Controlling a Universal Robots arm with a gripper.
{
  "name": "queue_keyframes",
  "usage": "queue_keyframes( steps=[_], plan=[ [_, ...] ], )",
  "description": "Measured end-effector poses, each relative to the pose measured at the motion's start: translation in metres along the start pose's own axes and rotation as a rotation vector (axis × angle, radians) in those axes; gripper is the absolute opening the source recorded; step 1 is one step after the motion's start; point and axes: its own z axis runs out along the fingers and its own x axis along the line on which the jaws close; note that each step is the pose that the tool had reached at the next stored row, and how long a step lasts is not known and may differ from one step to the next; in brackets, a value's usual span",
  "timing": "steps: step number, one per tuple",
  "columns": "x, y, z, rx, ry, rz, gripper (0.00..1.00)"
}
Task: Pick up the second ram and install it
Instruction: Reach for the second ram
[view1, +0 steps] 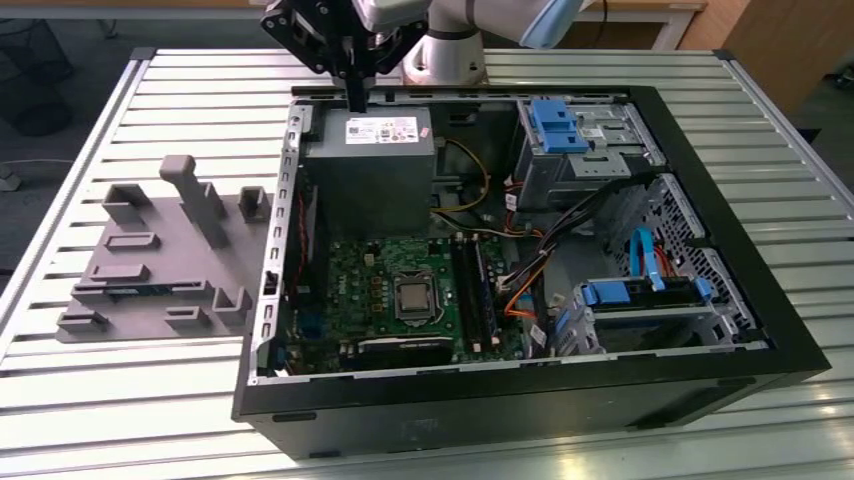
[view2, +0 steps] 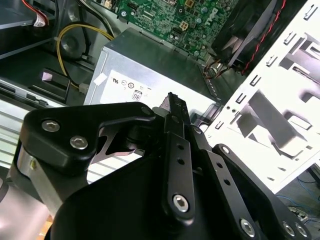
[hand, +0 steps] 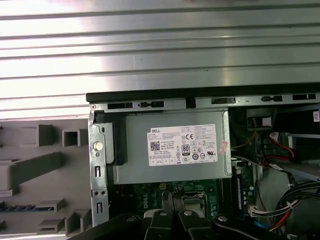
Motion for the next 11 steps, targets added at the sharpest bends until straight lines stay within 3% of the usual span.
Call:
queue_keyframes(
  steps=[11],
  plan=[
    [0.0029, -0.0002, 0.0002, 0.0, 0.0, 0.0, 0.11]
  ],
)
